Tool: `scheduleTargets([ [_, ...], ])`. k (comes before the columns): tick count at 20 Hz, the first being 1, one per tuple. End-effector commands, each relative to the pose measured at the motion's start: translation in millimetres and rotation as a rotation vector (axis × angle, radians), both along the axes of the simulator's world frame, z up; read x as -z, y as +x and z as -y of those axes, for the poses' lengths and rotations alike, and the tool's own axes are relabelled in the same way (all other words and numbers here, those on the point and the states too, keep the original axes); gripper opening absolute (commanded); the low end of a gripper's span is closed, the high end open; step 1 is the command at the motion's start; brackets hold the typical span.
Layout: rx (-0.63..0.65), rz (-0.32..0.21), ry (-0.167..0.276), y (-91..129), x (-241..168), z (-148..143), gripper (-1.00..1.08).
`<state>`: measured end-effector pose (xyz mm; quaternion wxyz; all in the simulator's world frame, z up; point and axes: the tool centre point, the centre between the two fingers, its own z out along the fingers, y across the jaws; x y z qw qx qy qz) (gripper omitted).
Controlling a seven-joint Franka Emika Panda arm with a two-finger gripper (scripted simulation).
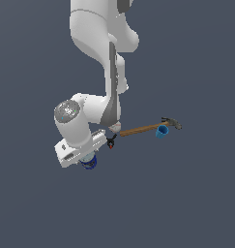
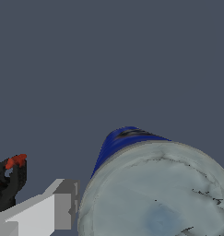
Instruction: Pick up a designated object from a clutter of objects.
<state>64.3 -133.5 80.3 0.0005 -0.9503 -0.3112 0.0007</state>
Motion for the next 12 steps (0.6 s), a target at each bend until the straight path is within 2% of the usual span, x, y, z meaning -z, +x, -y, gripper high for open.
scheduleTargets([
  [1, 0.0, 0.001, 0.0, 0.9, 5.5, 0.4, 1.0],
  [3, 0.0, 0.001, 0.0, 1.4, 6.2, 0.5, 1.0],
  [4, 0.0, 0.001, 0.0, 1.4, 6.2, 0.5, -1.0],
  [12, 0.0, 0.001, 0.0, 1.4, 6.2, 0.5, -1.0],
])
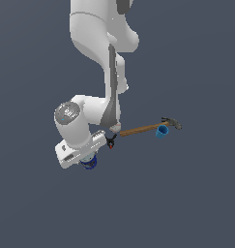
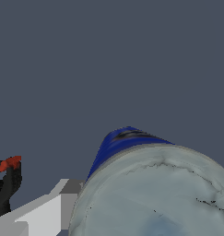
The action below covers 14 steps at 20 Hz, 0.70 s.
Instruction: Pick up a designated object from a clutter of objects.
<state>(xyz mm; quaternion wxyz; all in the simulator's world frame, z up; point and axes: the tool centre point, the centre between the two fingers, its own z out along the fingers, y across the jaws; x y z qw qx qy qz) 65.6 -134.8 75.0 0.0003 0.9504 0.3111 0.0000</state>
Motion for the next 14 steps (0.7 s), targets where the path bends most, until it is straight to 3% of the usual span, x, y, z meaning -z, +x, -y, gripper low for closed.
scheduleTargets([
  [1, -0.001, 0.0, 0.001, 0, 1, -1, -1.0],
  [14, 0.0, 0.0, -0.001, -14, -26, -19, -1.0],
])
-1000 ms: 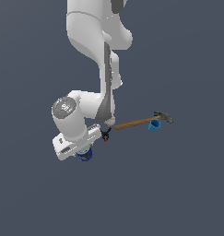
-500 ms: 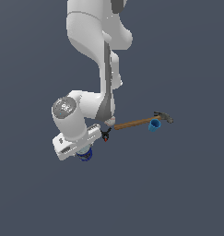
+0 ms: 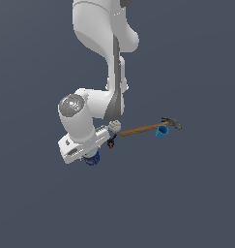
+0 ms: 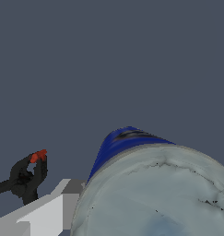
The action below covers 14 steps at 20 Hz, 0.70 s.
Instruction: Pick up a designated object from a clutter of objects.
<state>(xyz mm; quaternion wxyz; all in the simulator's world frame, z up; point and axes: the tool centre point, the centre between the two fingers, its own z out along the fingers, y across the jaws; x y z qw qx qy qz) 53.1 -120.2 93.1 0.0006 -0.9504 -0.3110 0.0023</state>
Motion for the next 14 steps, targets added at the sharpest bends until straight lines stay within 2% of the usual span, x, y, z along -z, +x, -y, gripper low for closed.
scheduleTargets([
  [1, -0.001, 0.005, -0.001, -4, -13, -7, -1.0],
  [14, -0.001, 0.004, -0.004, -51, -103, -71, -1.0],
])
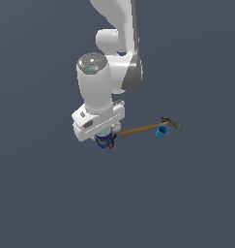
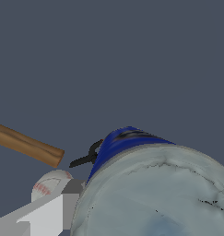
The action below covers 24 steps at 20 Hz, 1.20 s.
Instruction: Pick up a designated object from a clutter of objects.
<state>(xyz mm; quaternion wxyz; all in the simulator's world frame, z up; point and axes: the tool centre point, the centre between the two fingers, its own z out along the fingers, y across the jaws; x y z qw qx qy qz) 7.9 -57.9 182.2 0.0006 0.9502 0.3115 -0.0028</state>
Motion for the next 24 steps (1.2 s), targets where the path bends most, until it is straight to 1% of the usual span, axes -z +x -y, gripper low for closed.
scheduleTargets([
  [1, 0.0, 0.004, -0.001, -9, -22, -14, -1.0],
  [9, -0.001, 0.004, -0.002, -43, -89, -61, -1.0],
  [17, -0.002, 0.004, 0.0, -79, -165, -113, -1.0],
  [24, -0.002, 0.004, 0.0, -106, -223, -153, -1.0],
])
